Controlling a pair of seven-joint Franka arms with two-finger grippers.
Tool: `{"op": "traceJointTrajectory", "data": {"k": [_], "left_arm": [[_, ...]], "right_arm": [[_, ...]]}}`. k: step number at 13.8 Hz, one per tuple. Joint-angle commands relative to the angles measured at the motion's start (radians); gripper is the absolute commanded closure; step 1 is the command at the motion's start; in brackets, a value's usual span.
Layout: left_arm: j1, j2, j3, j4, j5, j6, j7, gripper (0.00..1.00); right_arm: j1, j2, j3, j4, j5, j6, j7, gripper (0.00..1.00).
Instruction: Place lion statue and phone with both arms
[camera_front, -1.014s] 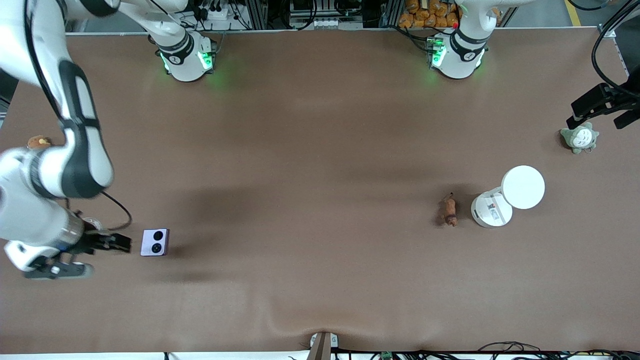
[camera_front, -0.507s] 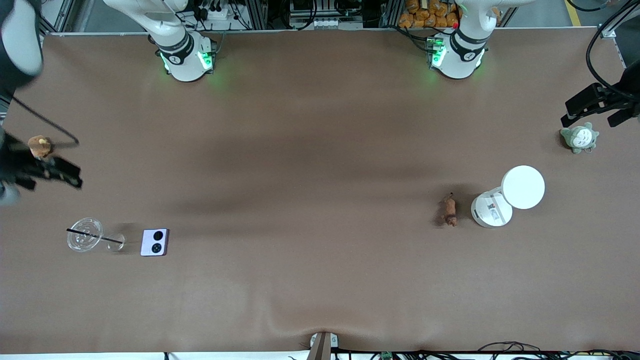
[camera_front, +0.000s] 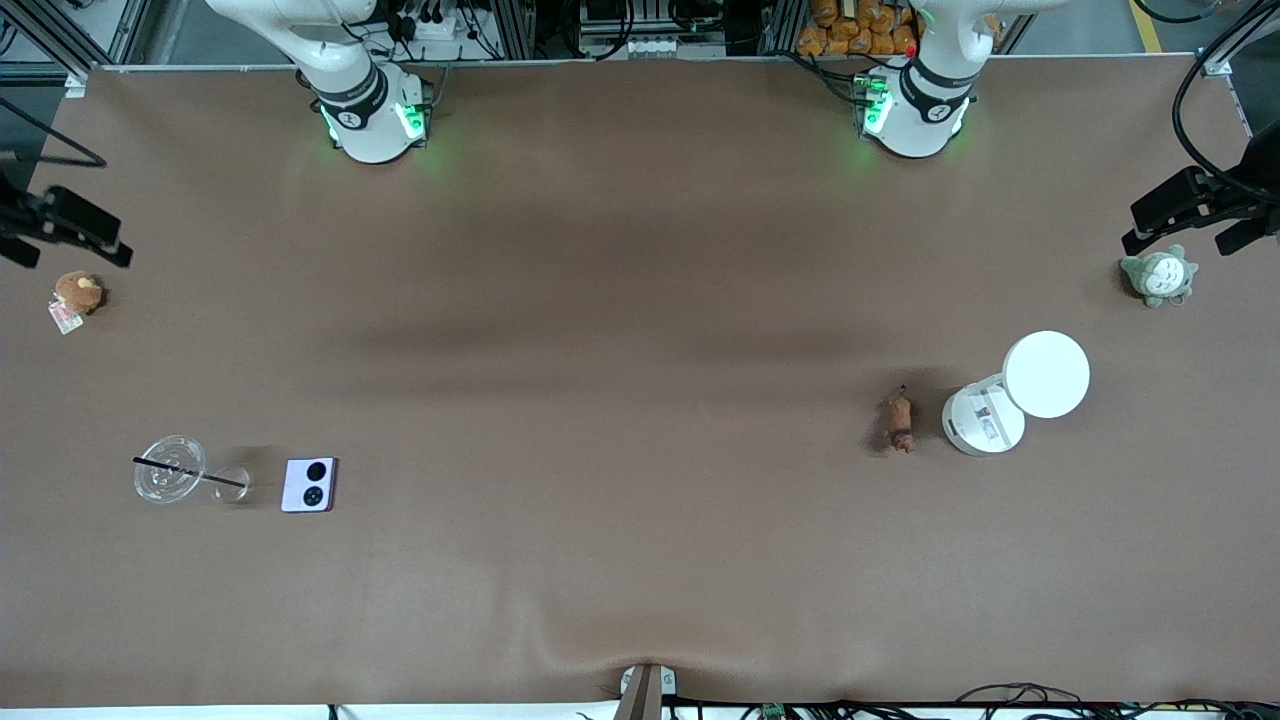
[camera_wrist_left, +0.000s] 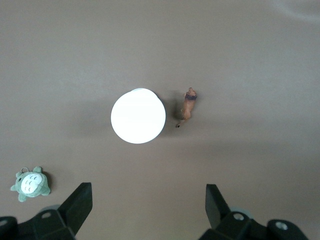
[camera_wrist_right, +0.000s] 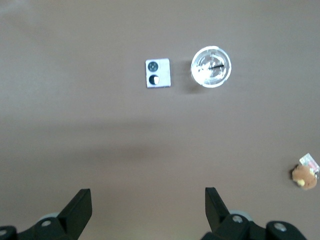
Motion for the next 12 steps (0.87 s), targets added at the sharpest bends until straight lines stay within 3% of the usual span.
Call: {"op": "traceJointTrajectory", "data": {"k": [1, 4, 12], "left_arm": [[-0.002, 0.018, 0.002, 0.029, -0.01, -0.012, 0.007, 0.0], [-0.003, 0.022, 0.002, 0.029, -0.01, -0.012, 0.011, 0.0], [-0.005, 0.038, 0.002, 0.029, -0.011, -0.017, 0.009, 0.0]], "right_arm": [[0.024, -0.055, -0.022, -0.055, 0.014, -0.023, -0.001, 0.0], [0.038, -0.06, -0.076, -0.074, 0.046, -0.049, -0.004, 0.0], [0.083, -0.055, -0.14, -0.083, 0.038, -0.063, -0.006, 0.0]]}}
